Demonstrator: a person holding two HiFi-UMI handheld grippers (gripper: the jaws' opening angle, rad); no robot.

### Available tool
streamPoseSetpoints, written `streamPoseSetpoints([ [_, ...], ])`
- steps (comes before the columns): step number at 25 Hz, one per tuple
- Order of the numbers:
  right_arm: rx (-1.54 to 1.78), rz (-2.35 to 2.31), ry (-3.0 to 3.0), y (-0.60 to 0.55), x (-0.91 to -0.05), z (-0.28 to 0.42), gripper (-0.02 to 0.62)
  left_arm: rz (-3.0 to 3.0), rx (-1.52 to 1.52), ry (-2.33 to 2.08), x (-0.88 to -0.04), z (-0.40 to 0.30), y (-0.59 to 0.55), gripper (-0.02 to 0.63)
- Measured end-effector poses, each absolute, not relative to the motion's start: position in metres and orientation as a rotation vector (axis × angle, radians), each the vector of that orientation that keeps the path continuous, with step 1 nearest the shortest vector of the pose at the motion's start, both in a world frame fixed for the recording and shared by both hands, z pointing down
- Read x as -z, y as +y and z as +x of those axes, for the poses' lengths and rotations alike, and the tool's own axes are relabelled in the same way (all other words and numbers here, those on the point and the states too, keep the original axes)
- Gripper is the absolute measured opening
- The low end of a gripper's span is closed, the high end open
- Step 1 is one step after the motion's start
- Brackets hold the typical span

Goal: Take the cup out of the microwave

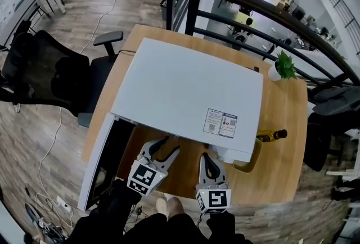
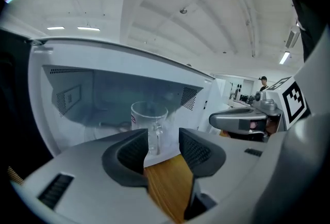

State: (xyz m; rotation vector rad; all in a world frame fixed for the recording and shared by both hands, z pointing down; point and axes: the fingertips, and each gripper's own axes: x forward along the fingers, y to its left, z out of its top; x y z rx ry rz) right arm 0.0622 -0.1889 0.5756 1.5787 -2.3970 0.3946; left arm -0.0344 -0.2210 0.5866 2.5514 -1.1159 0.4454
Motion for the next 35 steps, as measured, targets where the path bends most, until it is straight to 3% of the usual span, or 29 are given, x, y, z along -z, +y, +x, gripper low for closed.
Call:
streamPoseSetpoints([
  [21,-0.466,1.553,-2.395,-0.197,-0.596,0.069,0.015,2.542,-0.508,-1.026,-0.626,-0.001,-0.245,0.186],
  [35,-0.528,1.593,-2.368,-0.191,-0.605,0.079,0.015,2.57,-0.537,-0.982,-0.631,0.019,-0.25,0.13],
])
